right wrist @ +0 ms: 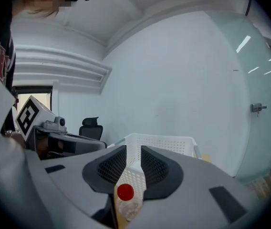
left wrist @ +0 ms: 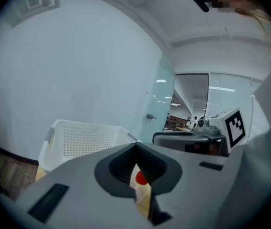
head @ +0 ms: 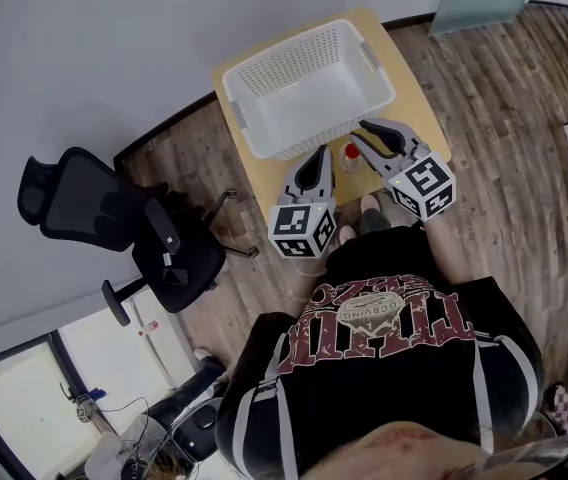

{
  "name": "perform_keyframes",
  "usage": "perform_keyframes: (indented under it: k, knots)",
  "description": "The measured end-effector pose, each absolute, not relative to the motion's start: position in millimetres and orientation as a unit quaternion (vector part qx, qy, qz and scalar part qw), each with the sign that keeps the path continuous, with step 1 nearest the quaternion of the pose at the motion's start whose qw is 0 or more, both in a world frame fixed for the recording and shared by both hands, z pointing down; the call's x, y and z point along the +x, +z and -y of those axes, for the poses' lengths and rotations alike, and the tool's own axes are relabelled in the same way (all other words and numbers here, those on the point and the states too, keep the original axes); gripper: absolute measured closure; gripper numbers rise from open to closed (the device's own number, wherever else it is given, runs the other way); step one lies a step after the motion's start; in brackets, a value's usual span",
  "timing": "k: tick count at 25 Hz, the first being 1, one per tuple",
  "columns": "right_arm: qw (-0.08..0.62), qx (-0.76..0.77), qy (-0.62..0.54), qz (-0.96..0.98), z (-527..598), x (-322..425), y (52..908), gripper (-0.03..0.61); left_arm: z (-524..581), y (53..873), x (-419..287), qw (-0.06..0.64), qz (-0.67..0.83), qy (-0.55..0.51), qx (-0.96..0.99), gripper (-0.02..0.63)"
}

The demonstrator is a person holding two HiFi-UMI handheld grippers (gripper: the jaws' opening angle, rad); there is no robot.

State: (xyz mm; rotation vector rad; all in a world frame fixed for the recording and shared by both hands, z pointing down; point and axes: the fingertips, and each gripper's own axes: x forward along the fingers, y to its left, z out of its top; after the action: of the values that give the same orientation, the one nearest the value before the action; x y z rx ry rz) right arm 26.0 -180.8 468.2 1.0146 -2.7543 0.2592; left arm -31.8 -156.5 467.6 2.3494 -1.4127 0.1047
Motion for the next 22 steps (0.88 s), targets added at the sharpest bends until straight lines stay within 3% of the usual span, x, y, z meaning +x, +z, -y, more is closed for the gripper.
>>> perform_keyframes:
  k: [11, 22]
  knots:
    - [0.083, 0.366, 0.079, 0.924, 187.0, 39.2, 455.2, 0.54, 159.5, 457.1, -24.6, 0.188, 0.499, 0.027, 0.846, 0.566]
    - [0.096, 0.369, 0.08, 0.921, 189.8, 38.1, 459.5, 0.561, 164.0, 454.2, -24.3, 0.184, 0.493, 0.024, 0.85, 0.566]
